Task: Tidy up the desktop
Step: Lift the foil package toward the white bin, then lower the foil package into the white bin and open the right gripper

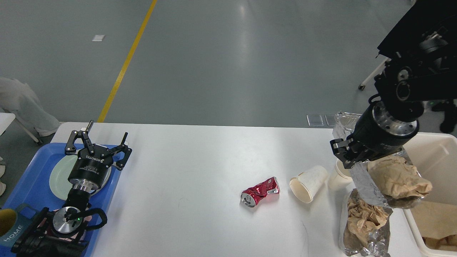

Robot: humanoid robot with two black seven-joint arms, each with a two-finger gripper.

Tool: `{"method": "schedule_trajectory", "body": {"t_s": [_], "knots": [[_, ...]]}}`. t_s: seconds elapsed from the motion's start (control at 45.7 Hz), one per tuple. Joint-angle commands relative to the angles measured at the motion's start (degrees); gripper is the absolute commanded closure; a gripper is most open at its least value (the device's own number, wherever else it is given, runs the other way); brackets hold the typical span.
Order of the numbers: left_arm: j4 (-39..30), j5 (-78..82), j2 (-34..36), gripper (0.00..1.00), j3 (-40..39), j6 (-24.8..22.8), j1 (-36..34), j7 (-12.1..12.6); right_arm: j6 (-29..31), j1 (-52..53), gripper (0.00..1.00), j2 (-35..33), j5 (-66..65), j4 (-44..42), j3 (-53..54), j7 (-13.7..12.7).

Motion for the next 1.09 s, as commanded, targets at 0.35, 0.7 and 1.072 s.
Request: {"method": "schedule_trajectory", "body": {"t_s": [0.35, 0.7, 1.072], "knots": [[0.00, 0.00, 0.00, 0.03, 0.00, 0.00, 0.00, -0.09, -3.83, -28.62, 1.00, -15.20, -0.43, -33.29, -10.04, 4.13], [0.00, 0.00, 0.00, 0.03, 0.00, 0.00, 0.00, -0.09, -19.46, -69.40, 1.00, -17.75, -0.52, -62.83, 7.98, 3.95], [0.00, 0.00, 0.00, 0.03, 0.00, 0.00, 0.00, -0.09, -25.71, -96.40, 1.00, -8.00, -0.43, -89.39, 14.23, 2.28]]}}
